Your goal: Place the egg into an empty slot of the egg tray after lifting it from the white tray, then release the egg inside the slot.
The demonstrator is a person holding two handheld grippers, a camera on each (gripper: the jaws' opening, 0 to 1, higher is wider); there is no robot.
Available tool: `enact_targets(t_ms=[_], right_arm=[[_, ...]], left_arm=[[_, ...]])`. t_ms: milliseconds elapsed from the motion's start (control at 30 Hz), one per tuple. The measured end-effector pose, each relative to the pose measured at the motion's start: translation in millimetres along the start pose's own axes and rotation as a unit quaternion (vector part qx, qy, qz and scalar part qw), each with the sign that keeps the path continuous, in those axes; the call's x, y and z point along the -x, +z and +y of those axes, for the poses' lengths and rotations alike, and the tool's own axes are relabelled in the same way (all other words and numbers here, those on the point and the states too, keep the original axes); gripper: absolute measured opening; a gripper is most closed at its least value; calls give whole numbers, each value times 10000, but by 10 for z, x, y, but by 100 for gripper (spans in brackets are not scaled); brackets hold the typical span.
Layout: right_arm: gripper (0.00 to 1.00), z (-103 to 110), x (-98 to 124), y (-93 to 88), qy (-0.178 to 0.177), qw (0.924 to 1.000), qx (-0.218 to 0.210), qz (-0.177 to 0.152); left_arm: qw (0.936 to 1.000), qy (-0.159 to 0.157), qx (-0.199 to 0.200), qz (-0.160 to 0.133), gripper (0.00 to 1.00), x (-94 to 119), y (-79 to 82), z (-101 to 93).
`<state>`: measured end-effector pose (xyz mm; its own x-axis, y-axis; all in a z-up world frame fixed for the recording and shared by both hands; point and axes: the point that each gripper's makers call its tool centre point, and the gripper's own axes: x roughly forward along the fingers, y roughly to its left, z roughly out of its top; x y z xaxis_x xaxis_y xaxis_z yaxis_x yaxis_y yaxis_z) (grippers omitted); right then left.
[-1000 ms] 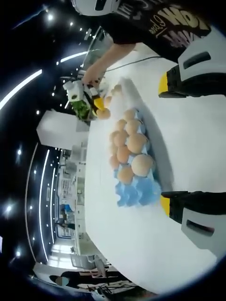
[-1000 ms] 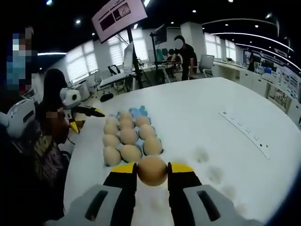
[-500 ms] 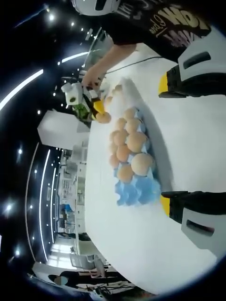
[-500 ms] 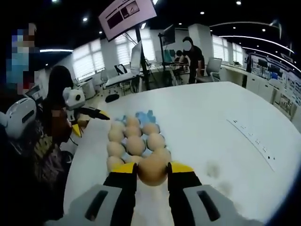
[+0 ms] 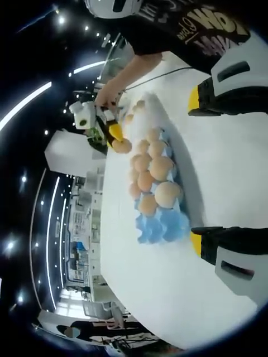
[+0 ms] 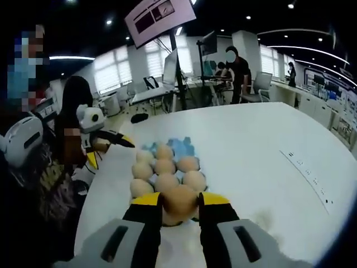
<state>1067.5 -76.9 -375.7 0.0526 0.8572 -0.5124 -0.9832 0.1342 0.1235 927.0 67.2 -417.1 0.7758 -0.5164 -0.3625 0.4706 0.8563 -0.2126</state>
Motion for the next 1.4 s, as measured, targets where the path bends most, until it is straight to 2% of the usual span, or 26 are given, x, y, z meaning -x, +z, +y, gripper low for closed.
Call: enact_targets(t_ms=[933,1400], right_arm=[[26,175,-420,272,378,9991,158,-104],[26,137,-584,361,492,9986,170,-84]], left_arm=[[10000,-1,42,-27,82,-13,2,14],[10000,-42,56,-21,82,-31,2,-36]])
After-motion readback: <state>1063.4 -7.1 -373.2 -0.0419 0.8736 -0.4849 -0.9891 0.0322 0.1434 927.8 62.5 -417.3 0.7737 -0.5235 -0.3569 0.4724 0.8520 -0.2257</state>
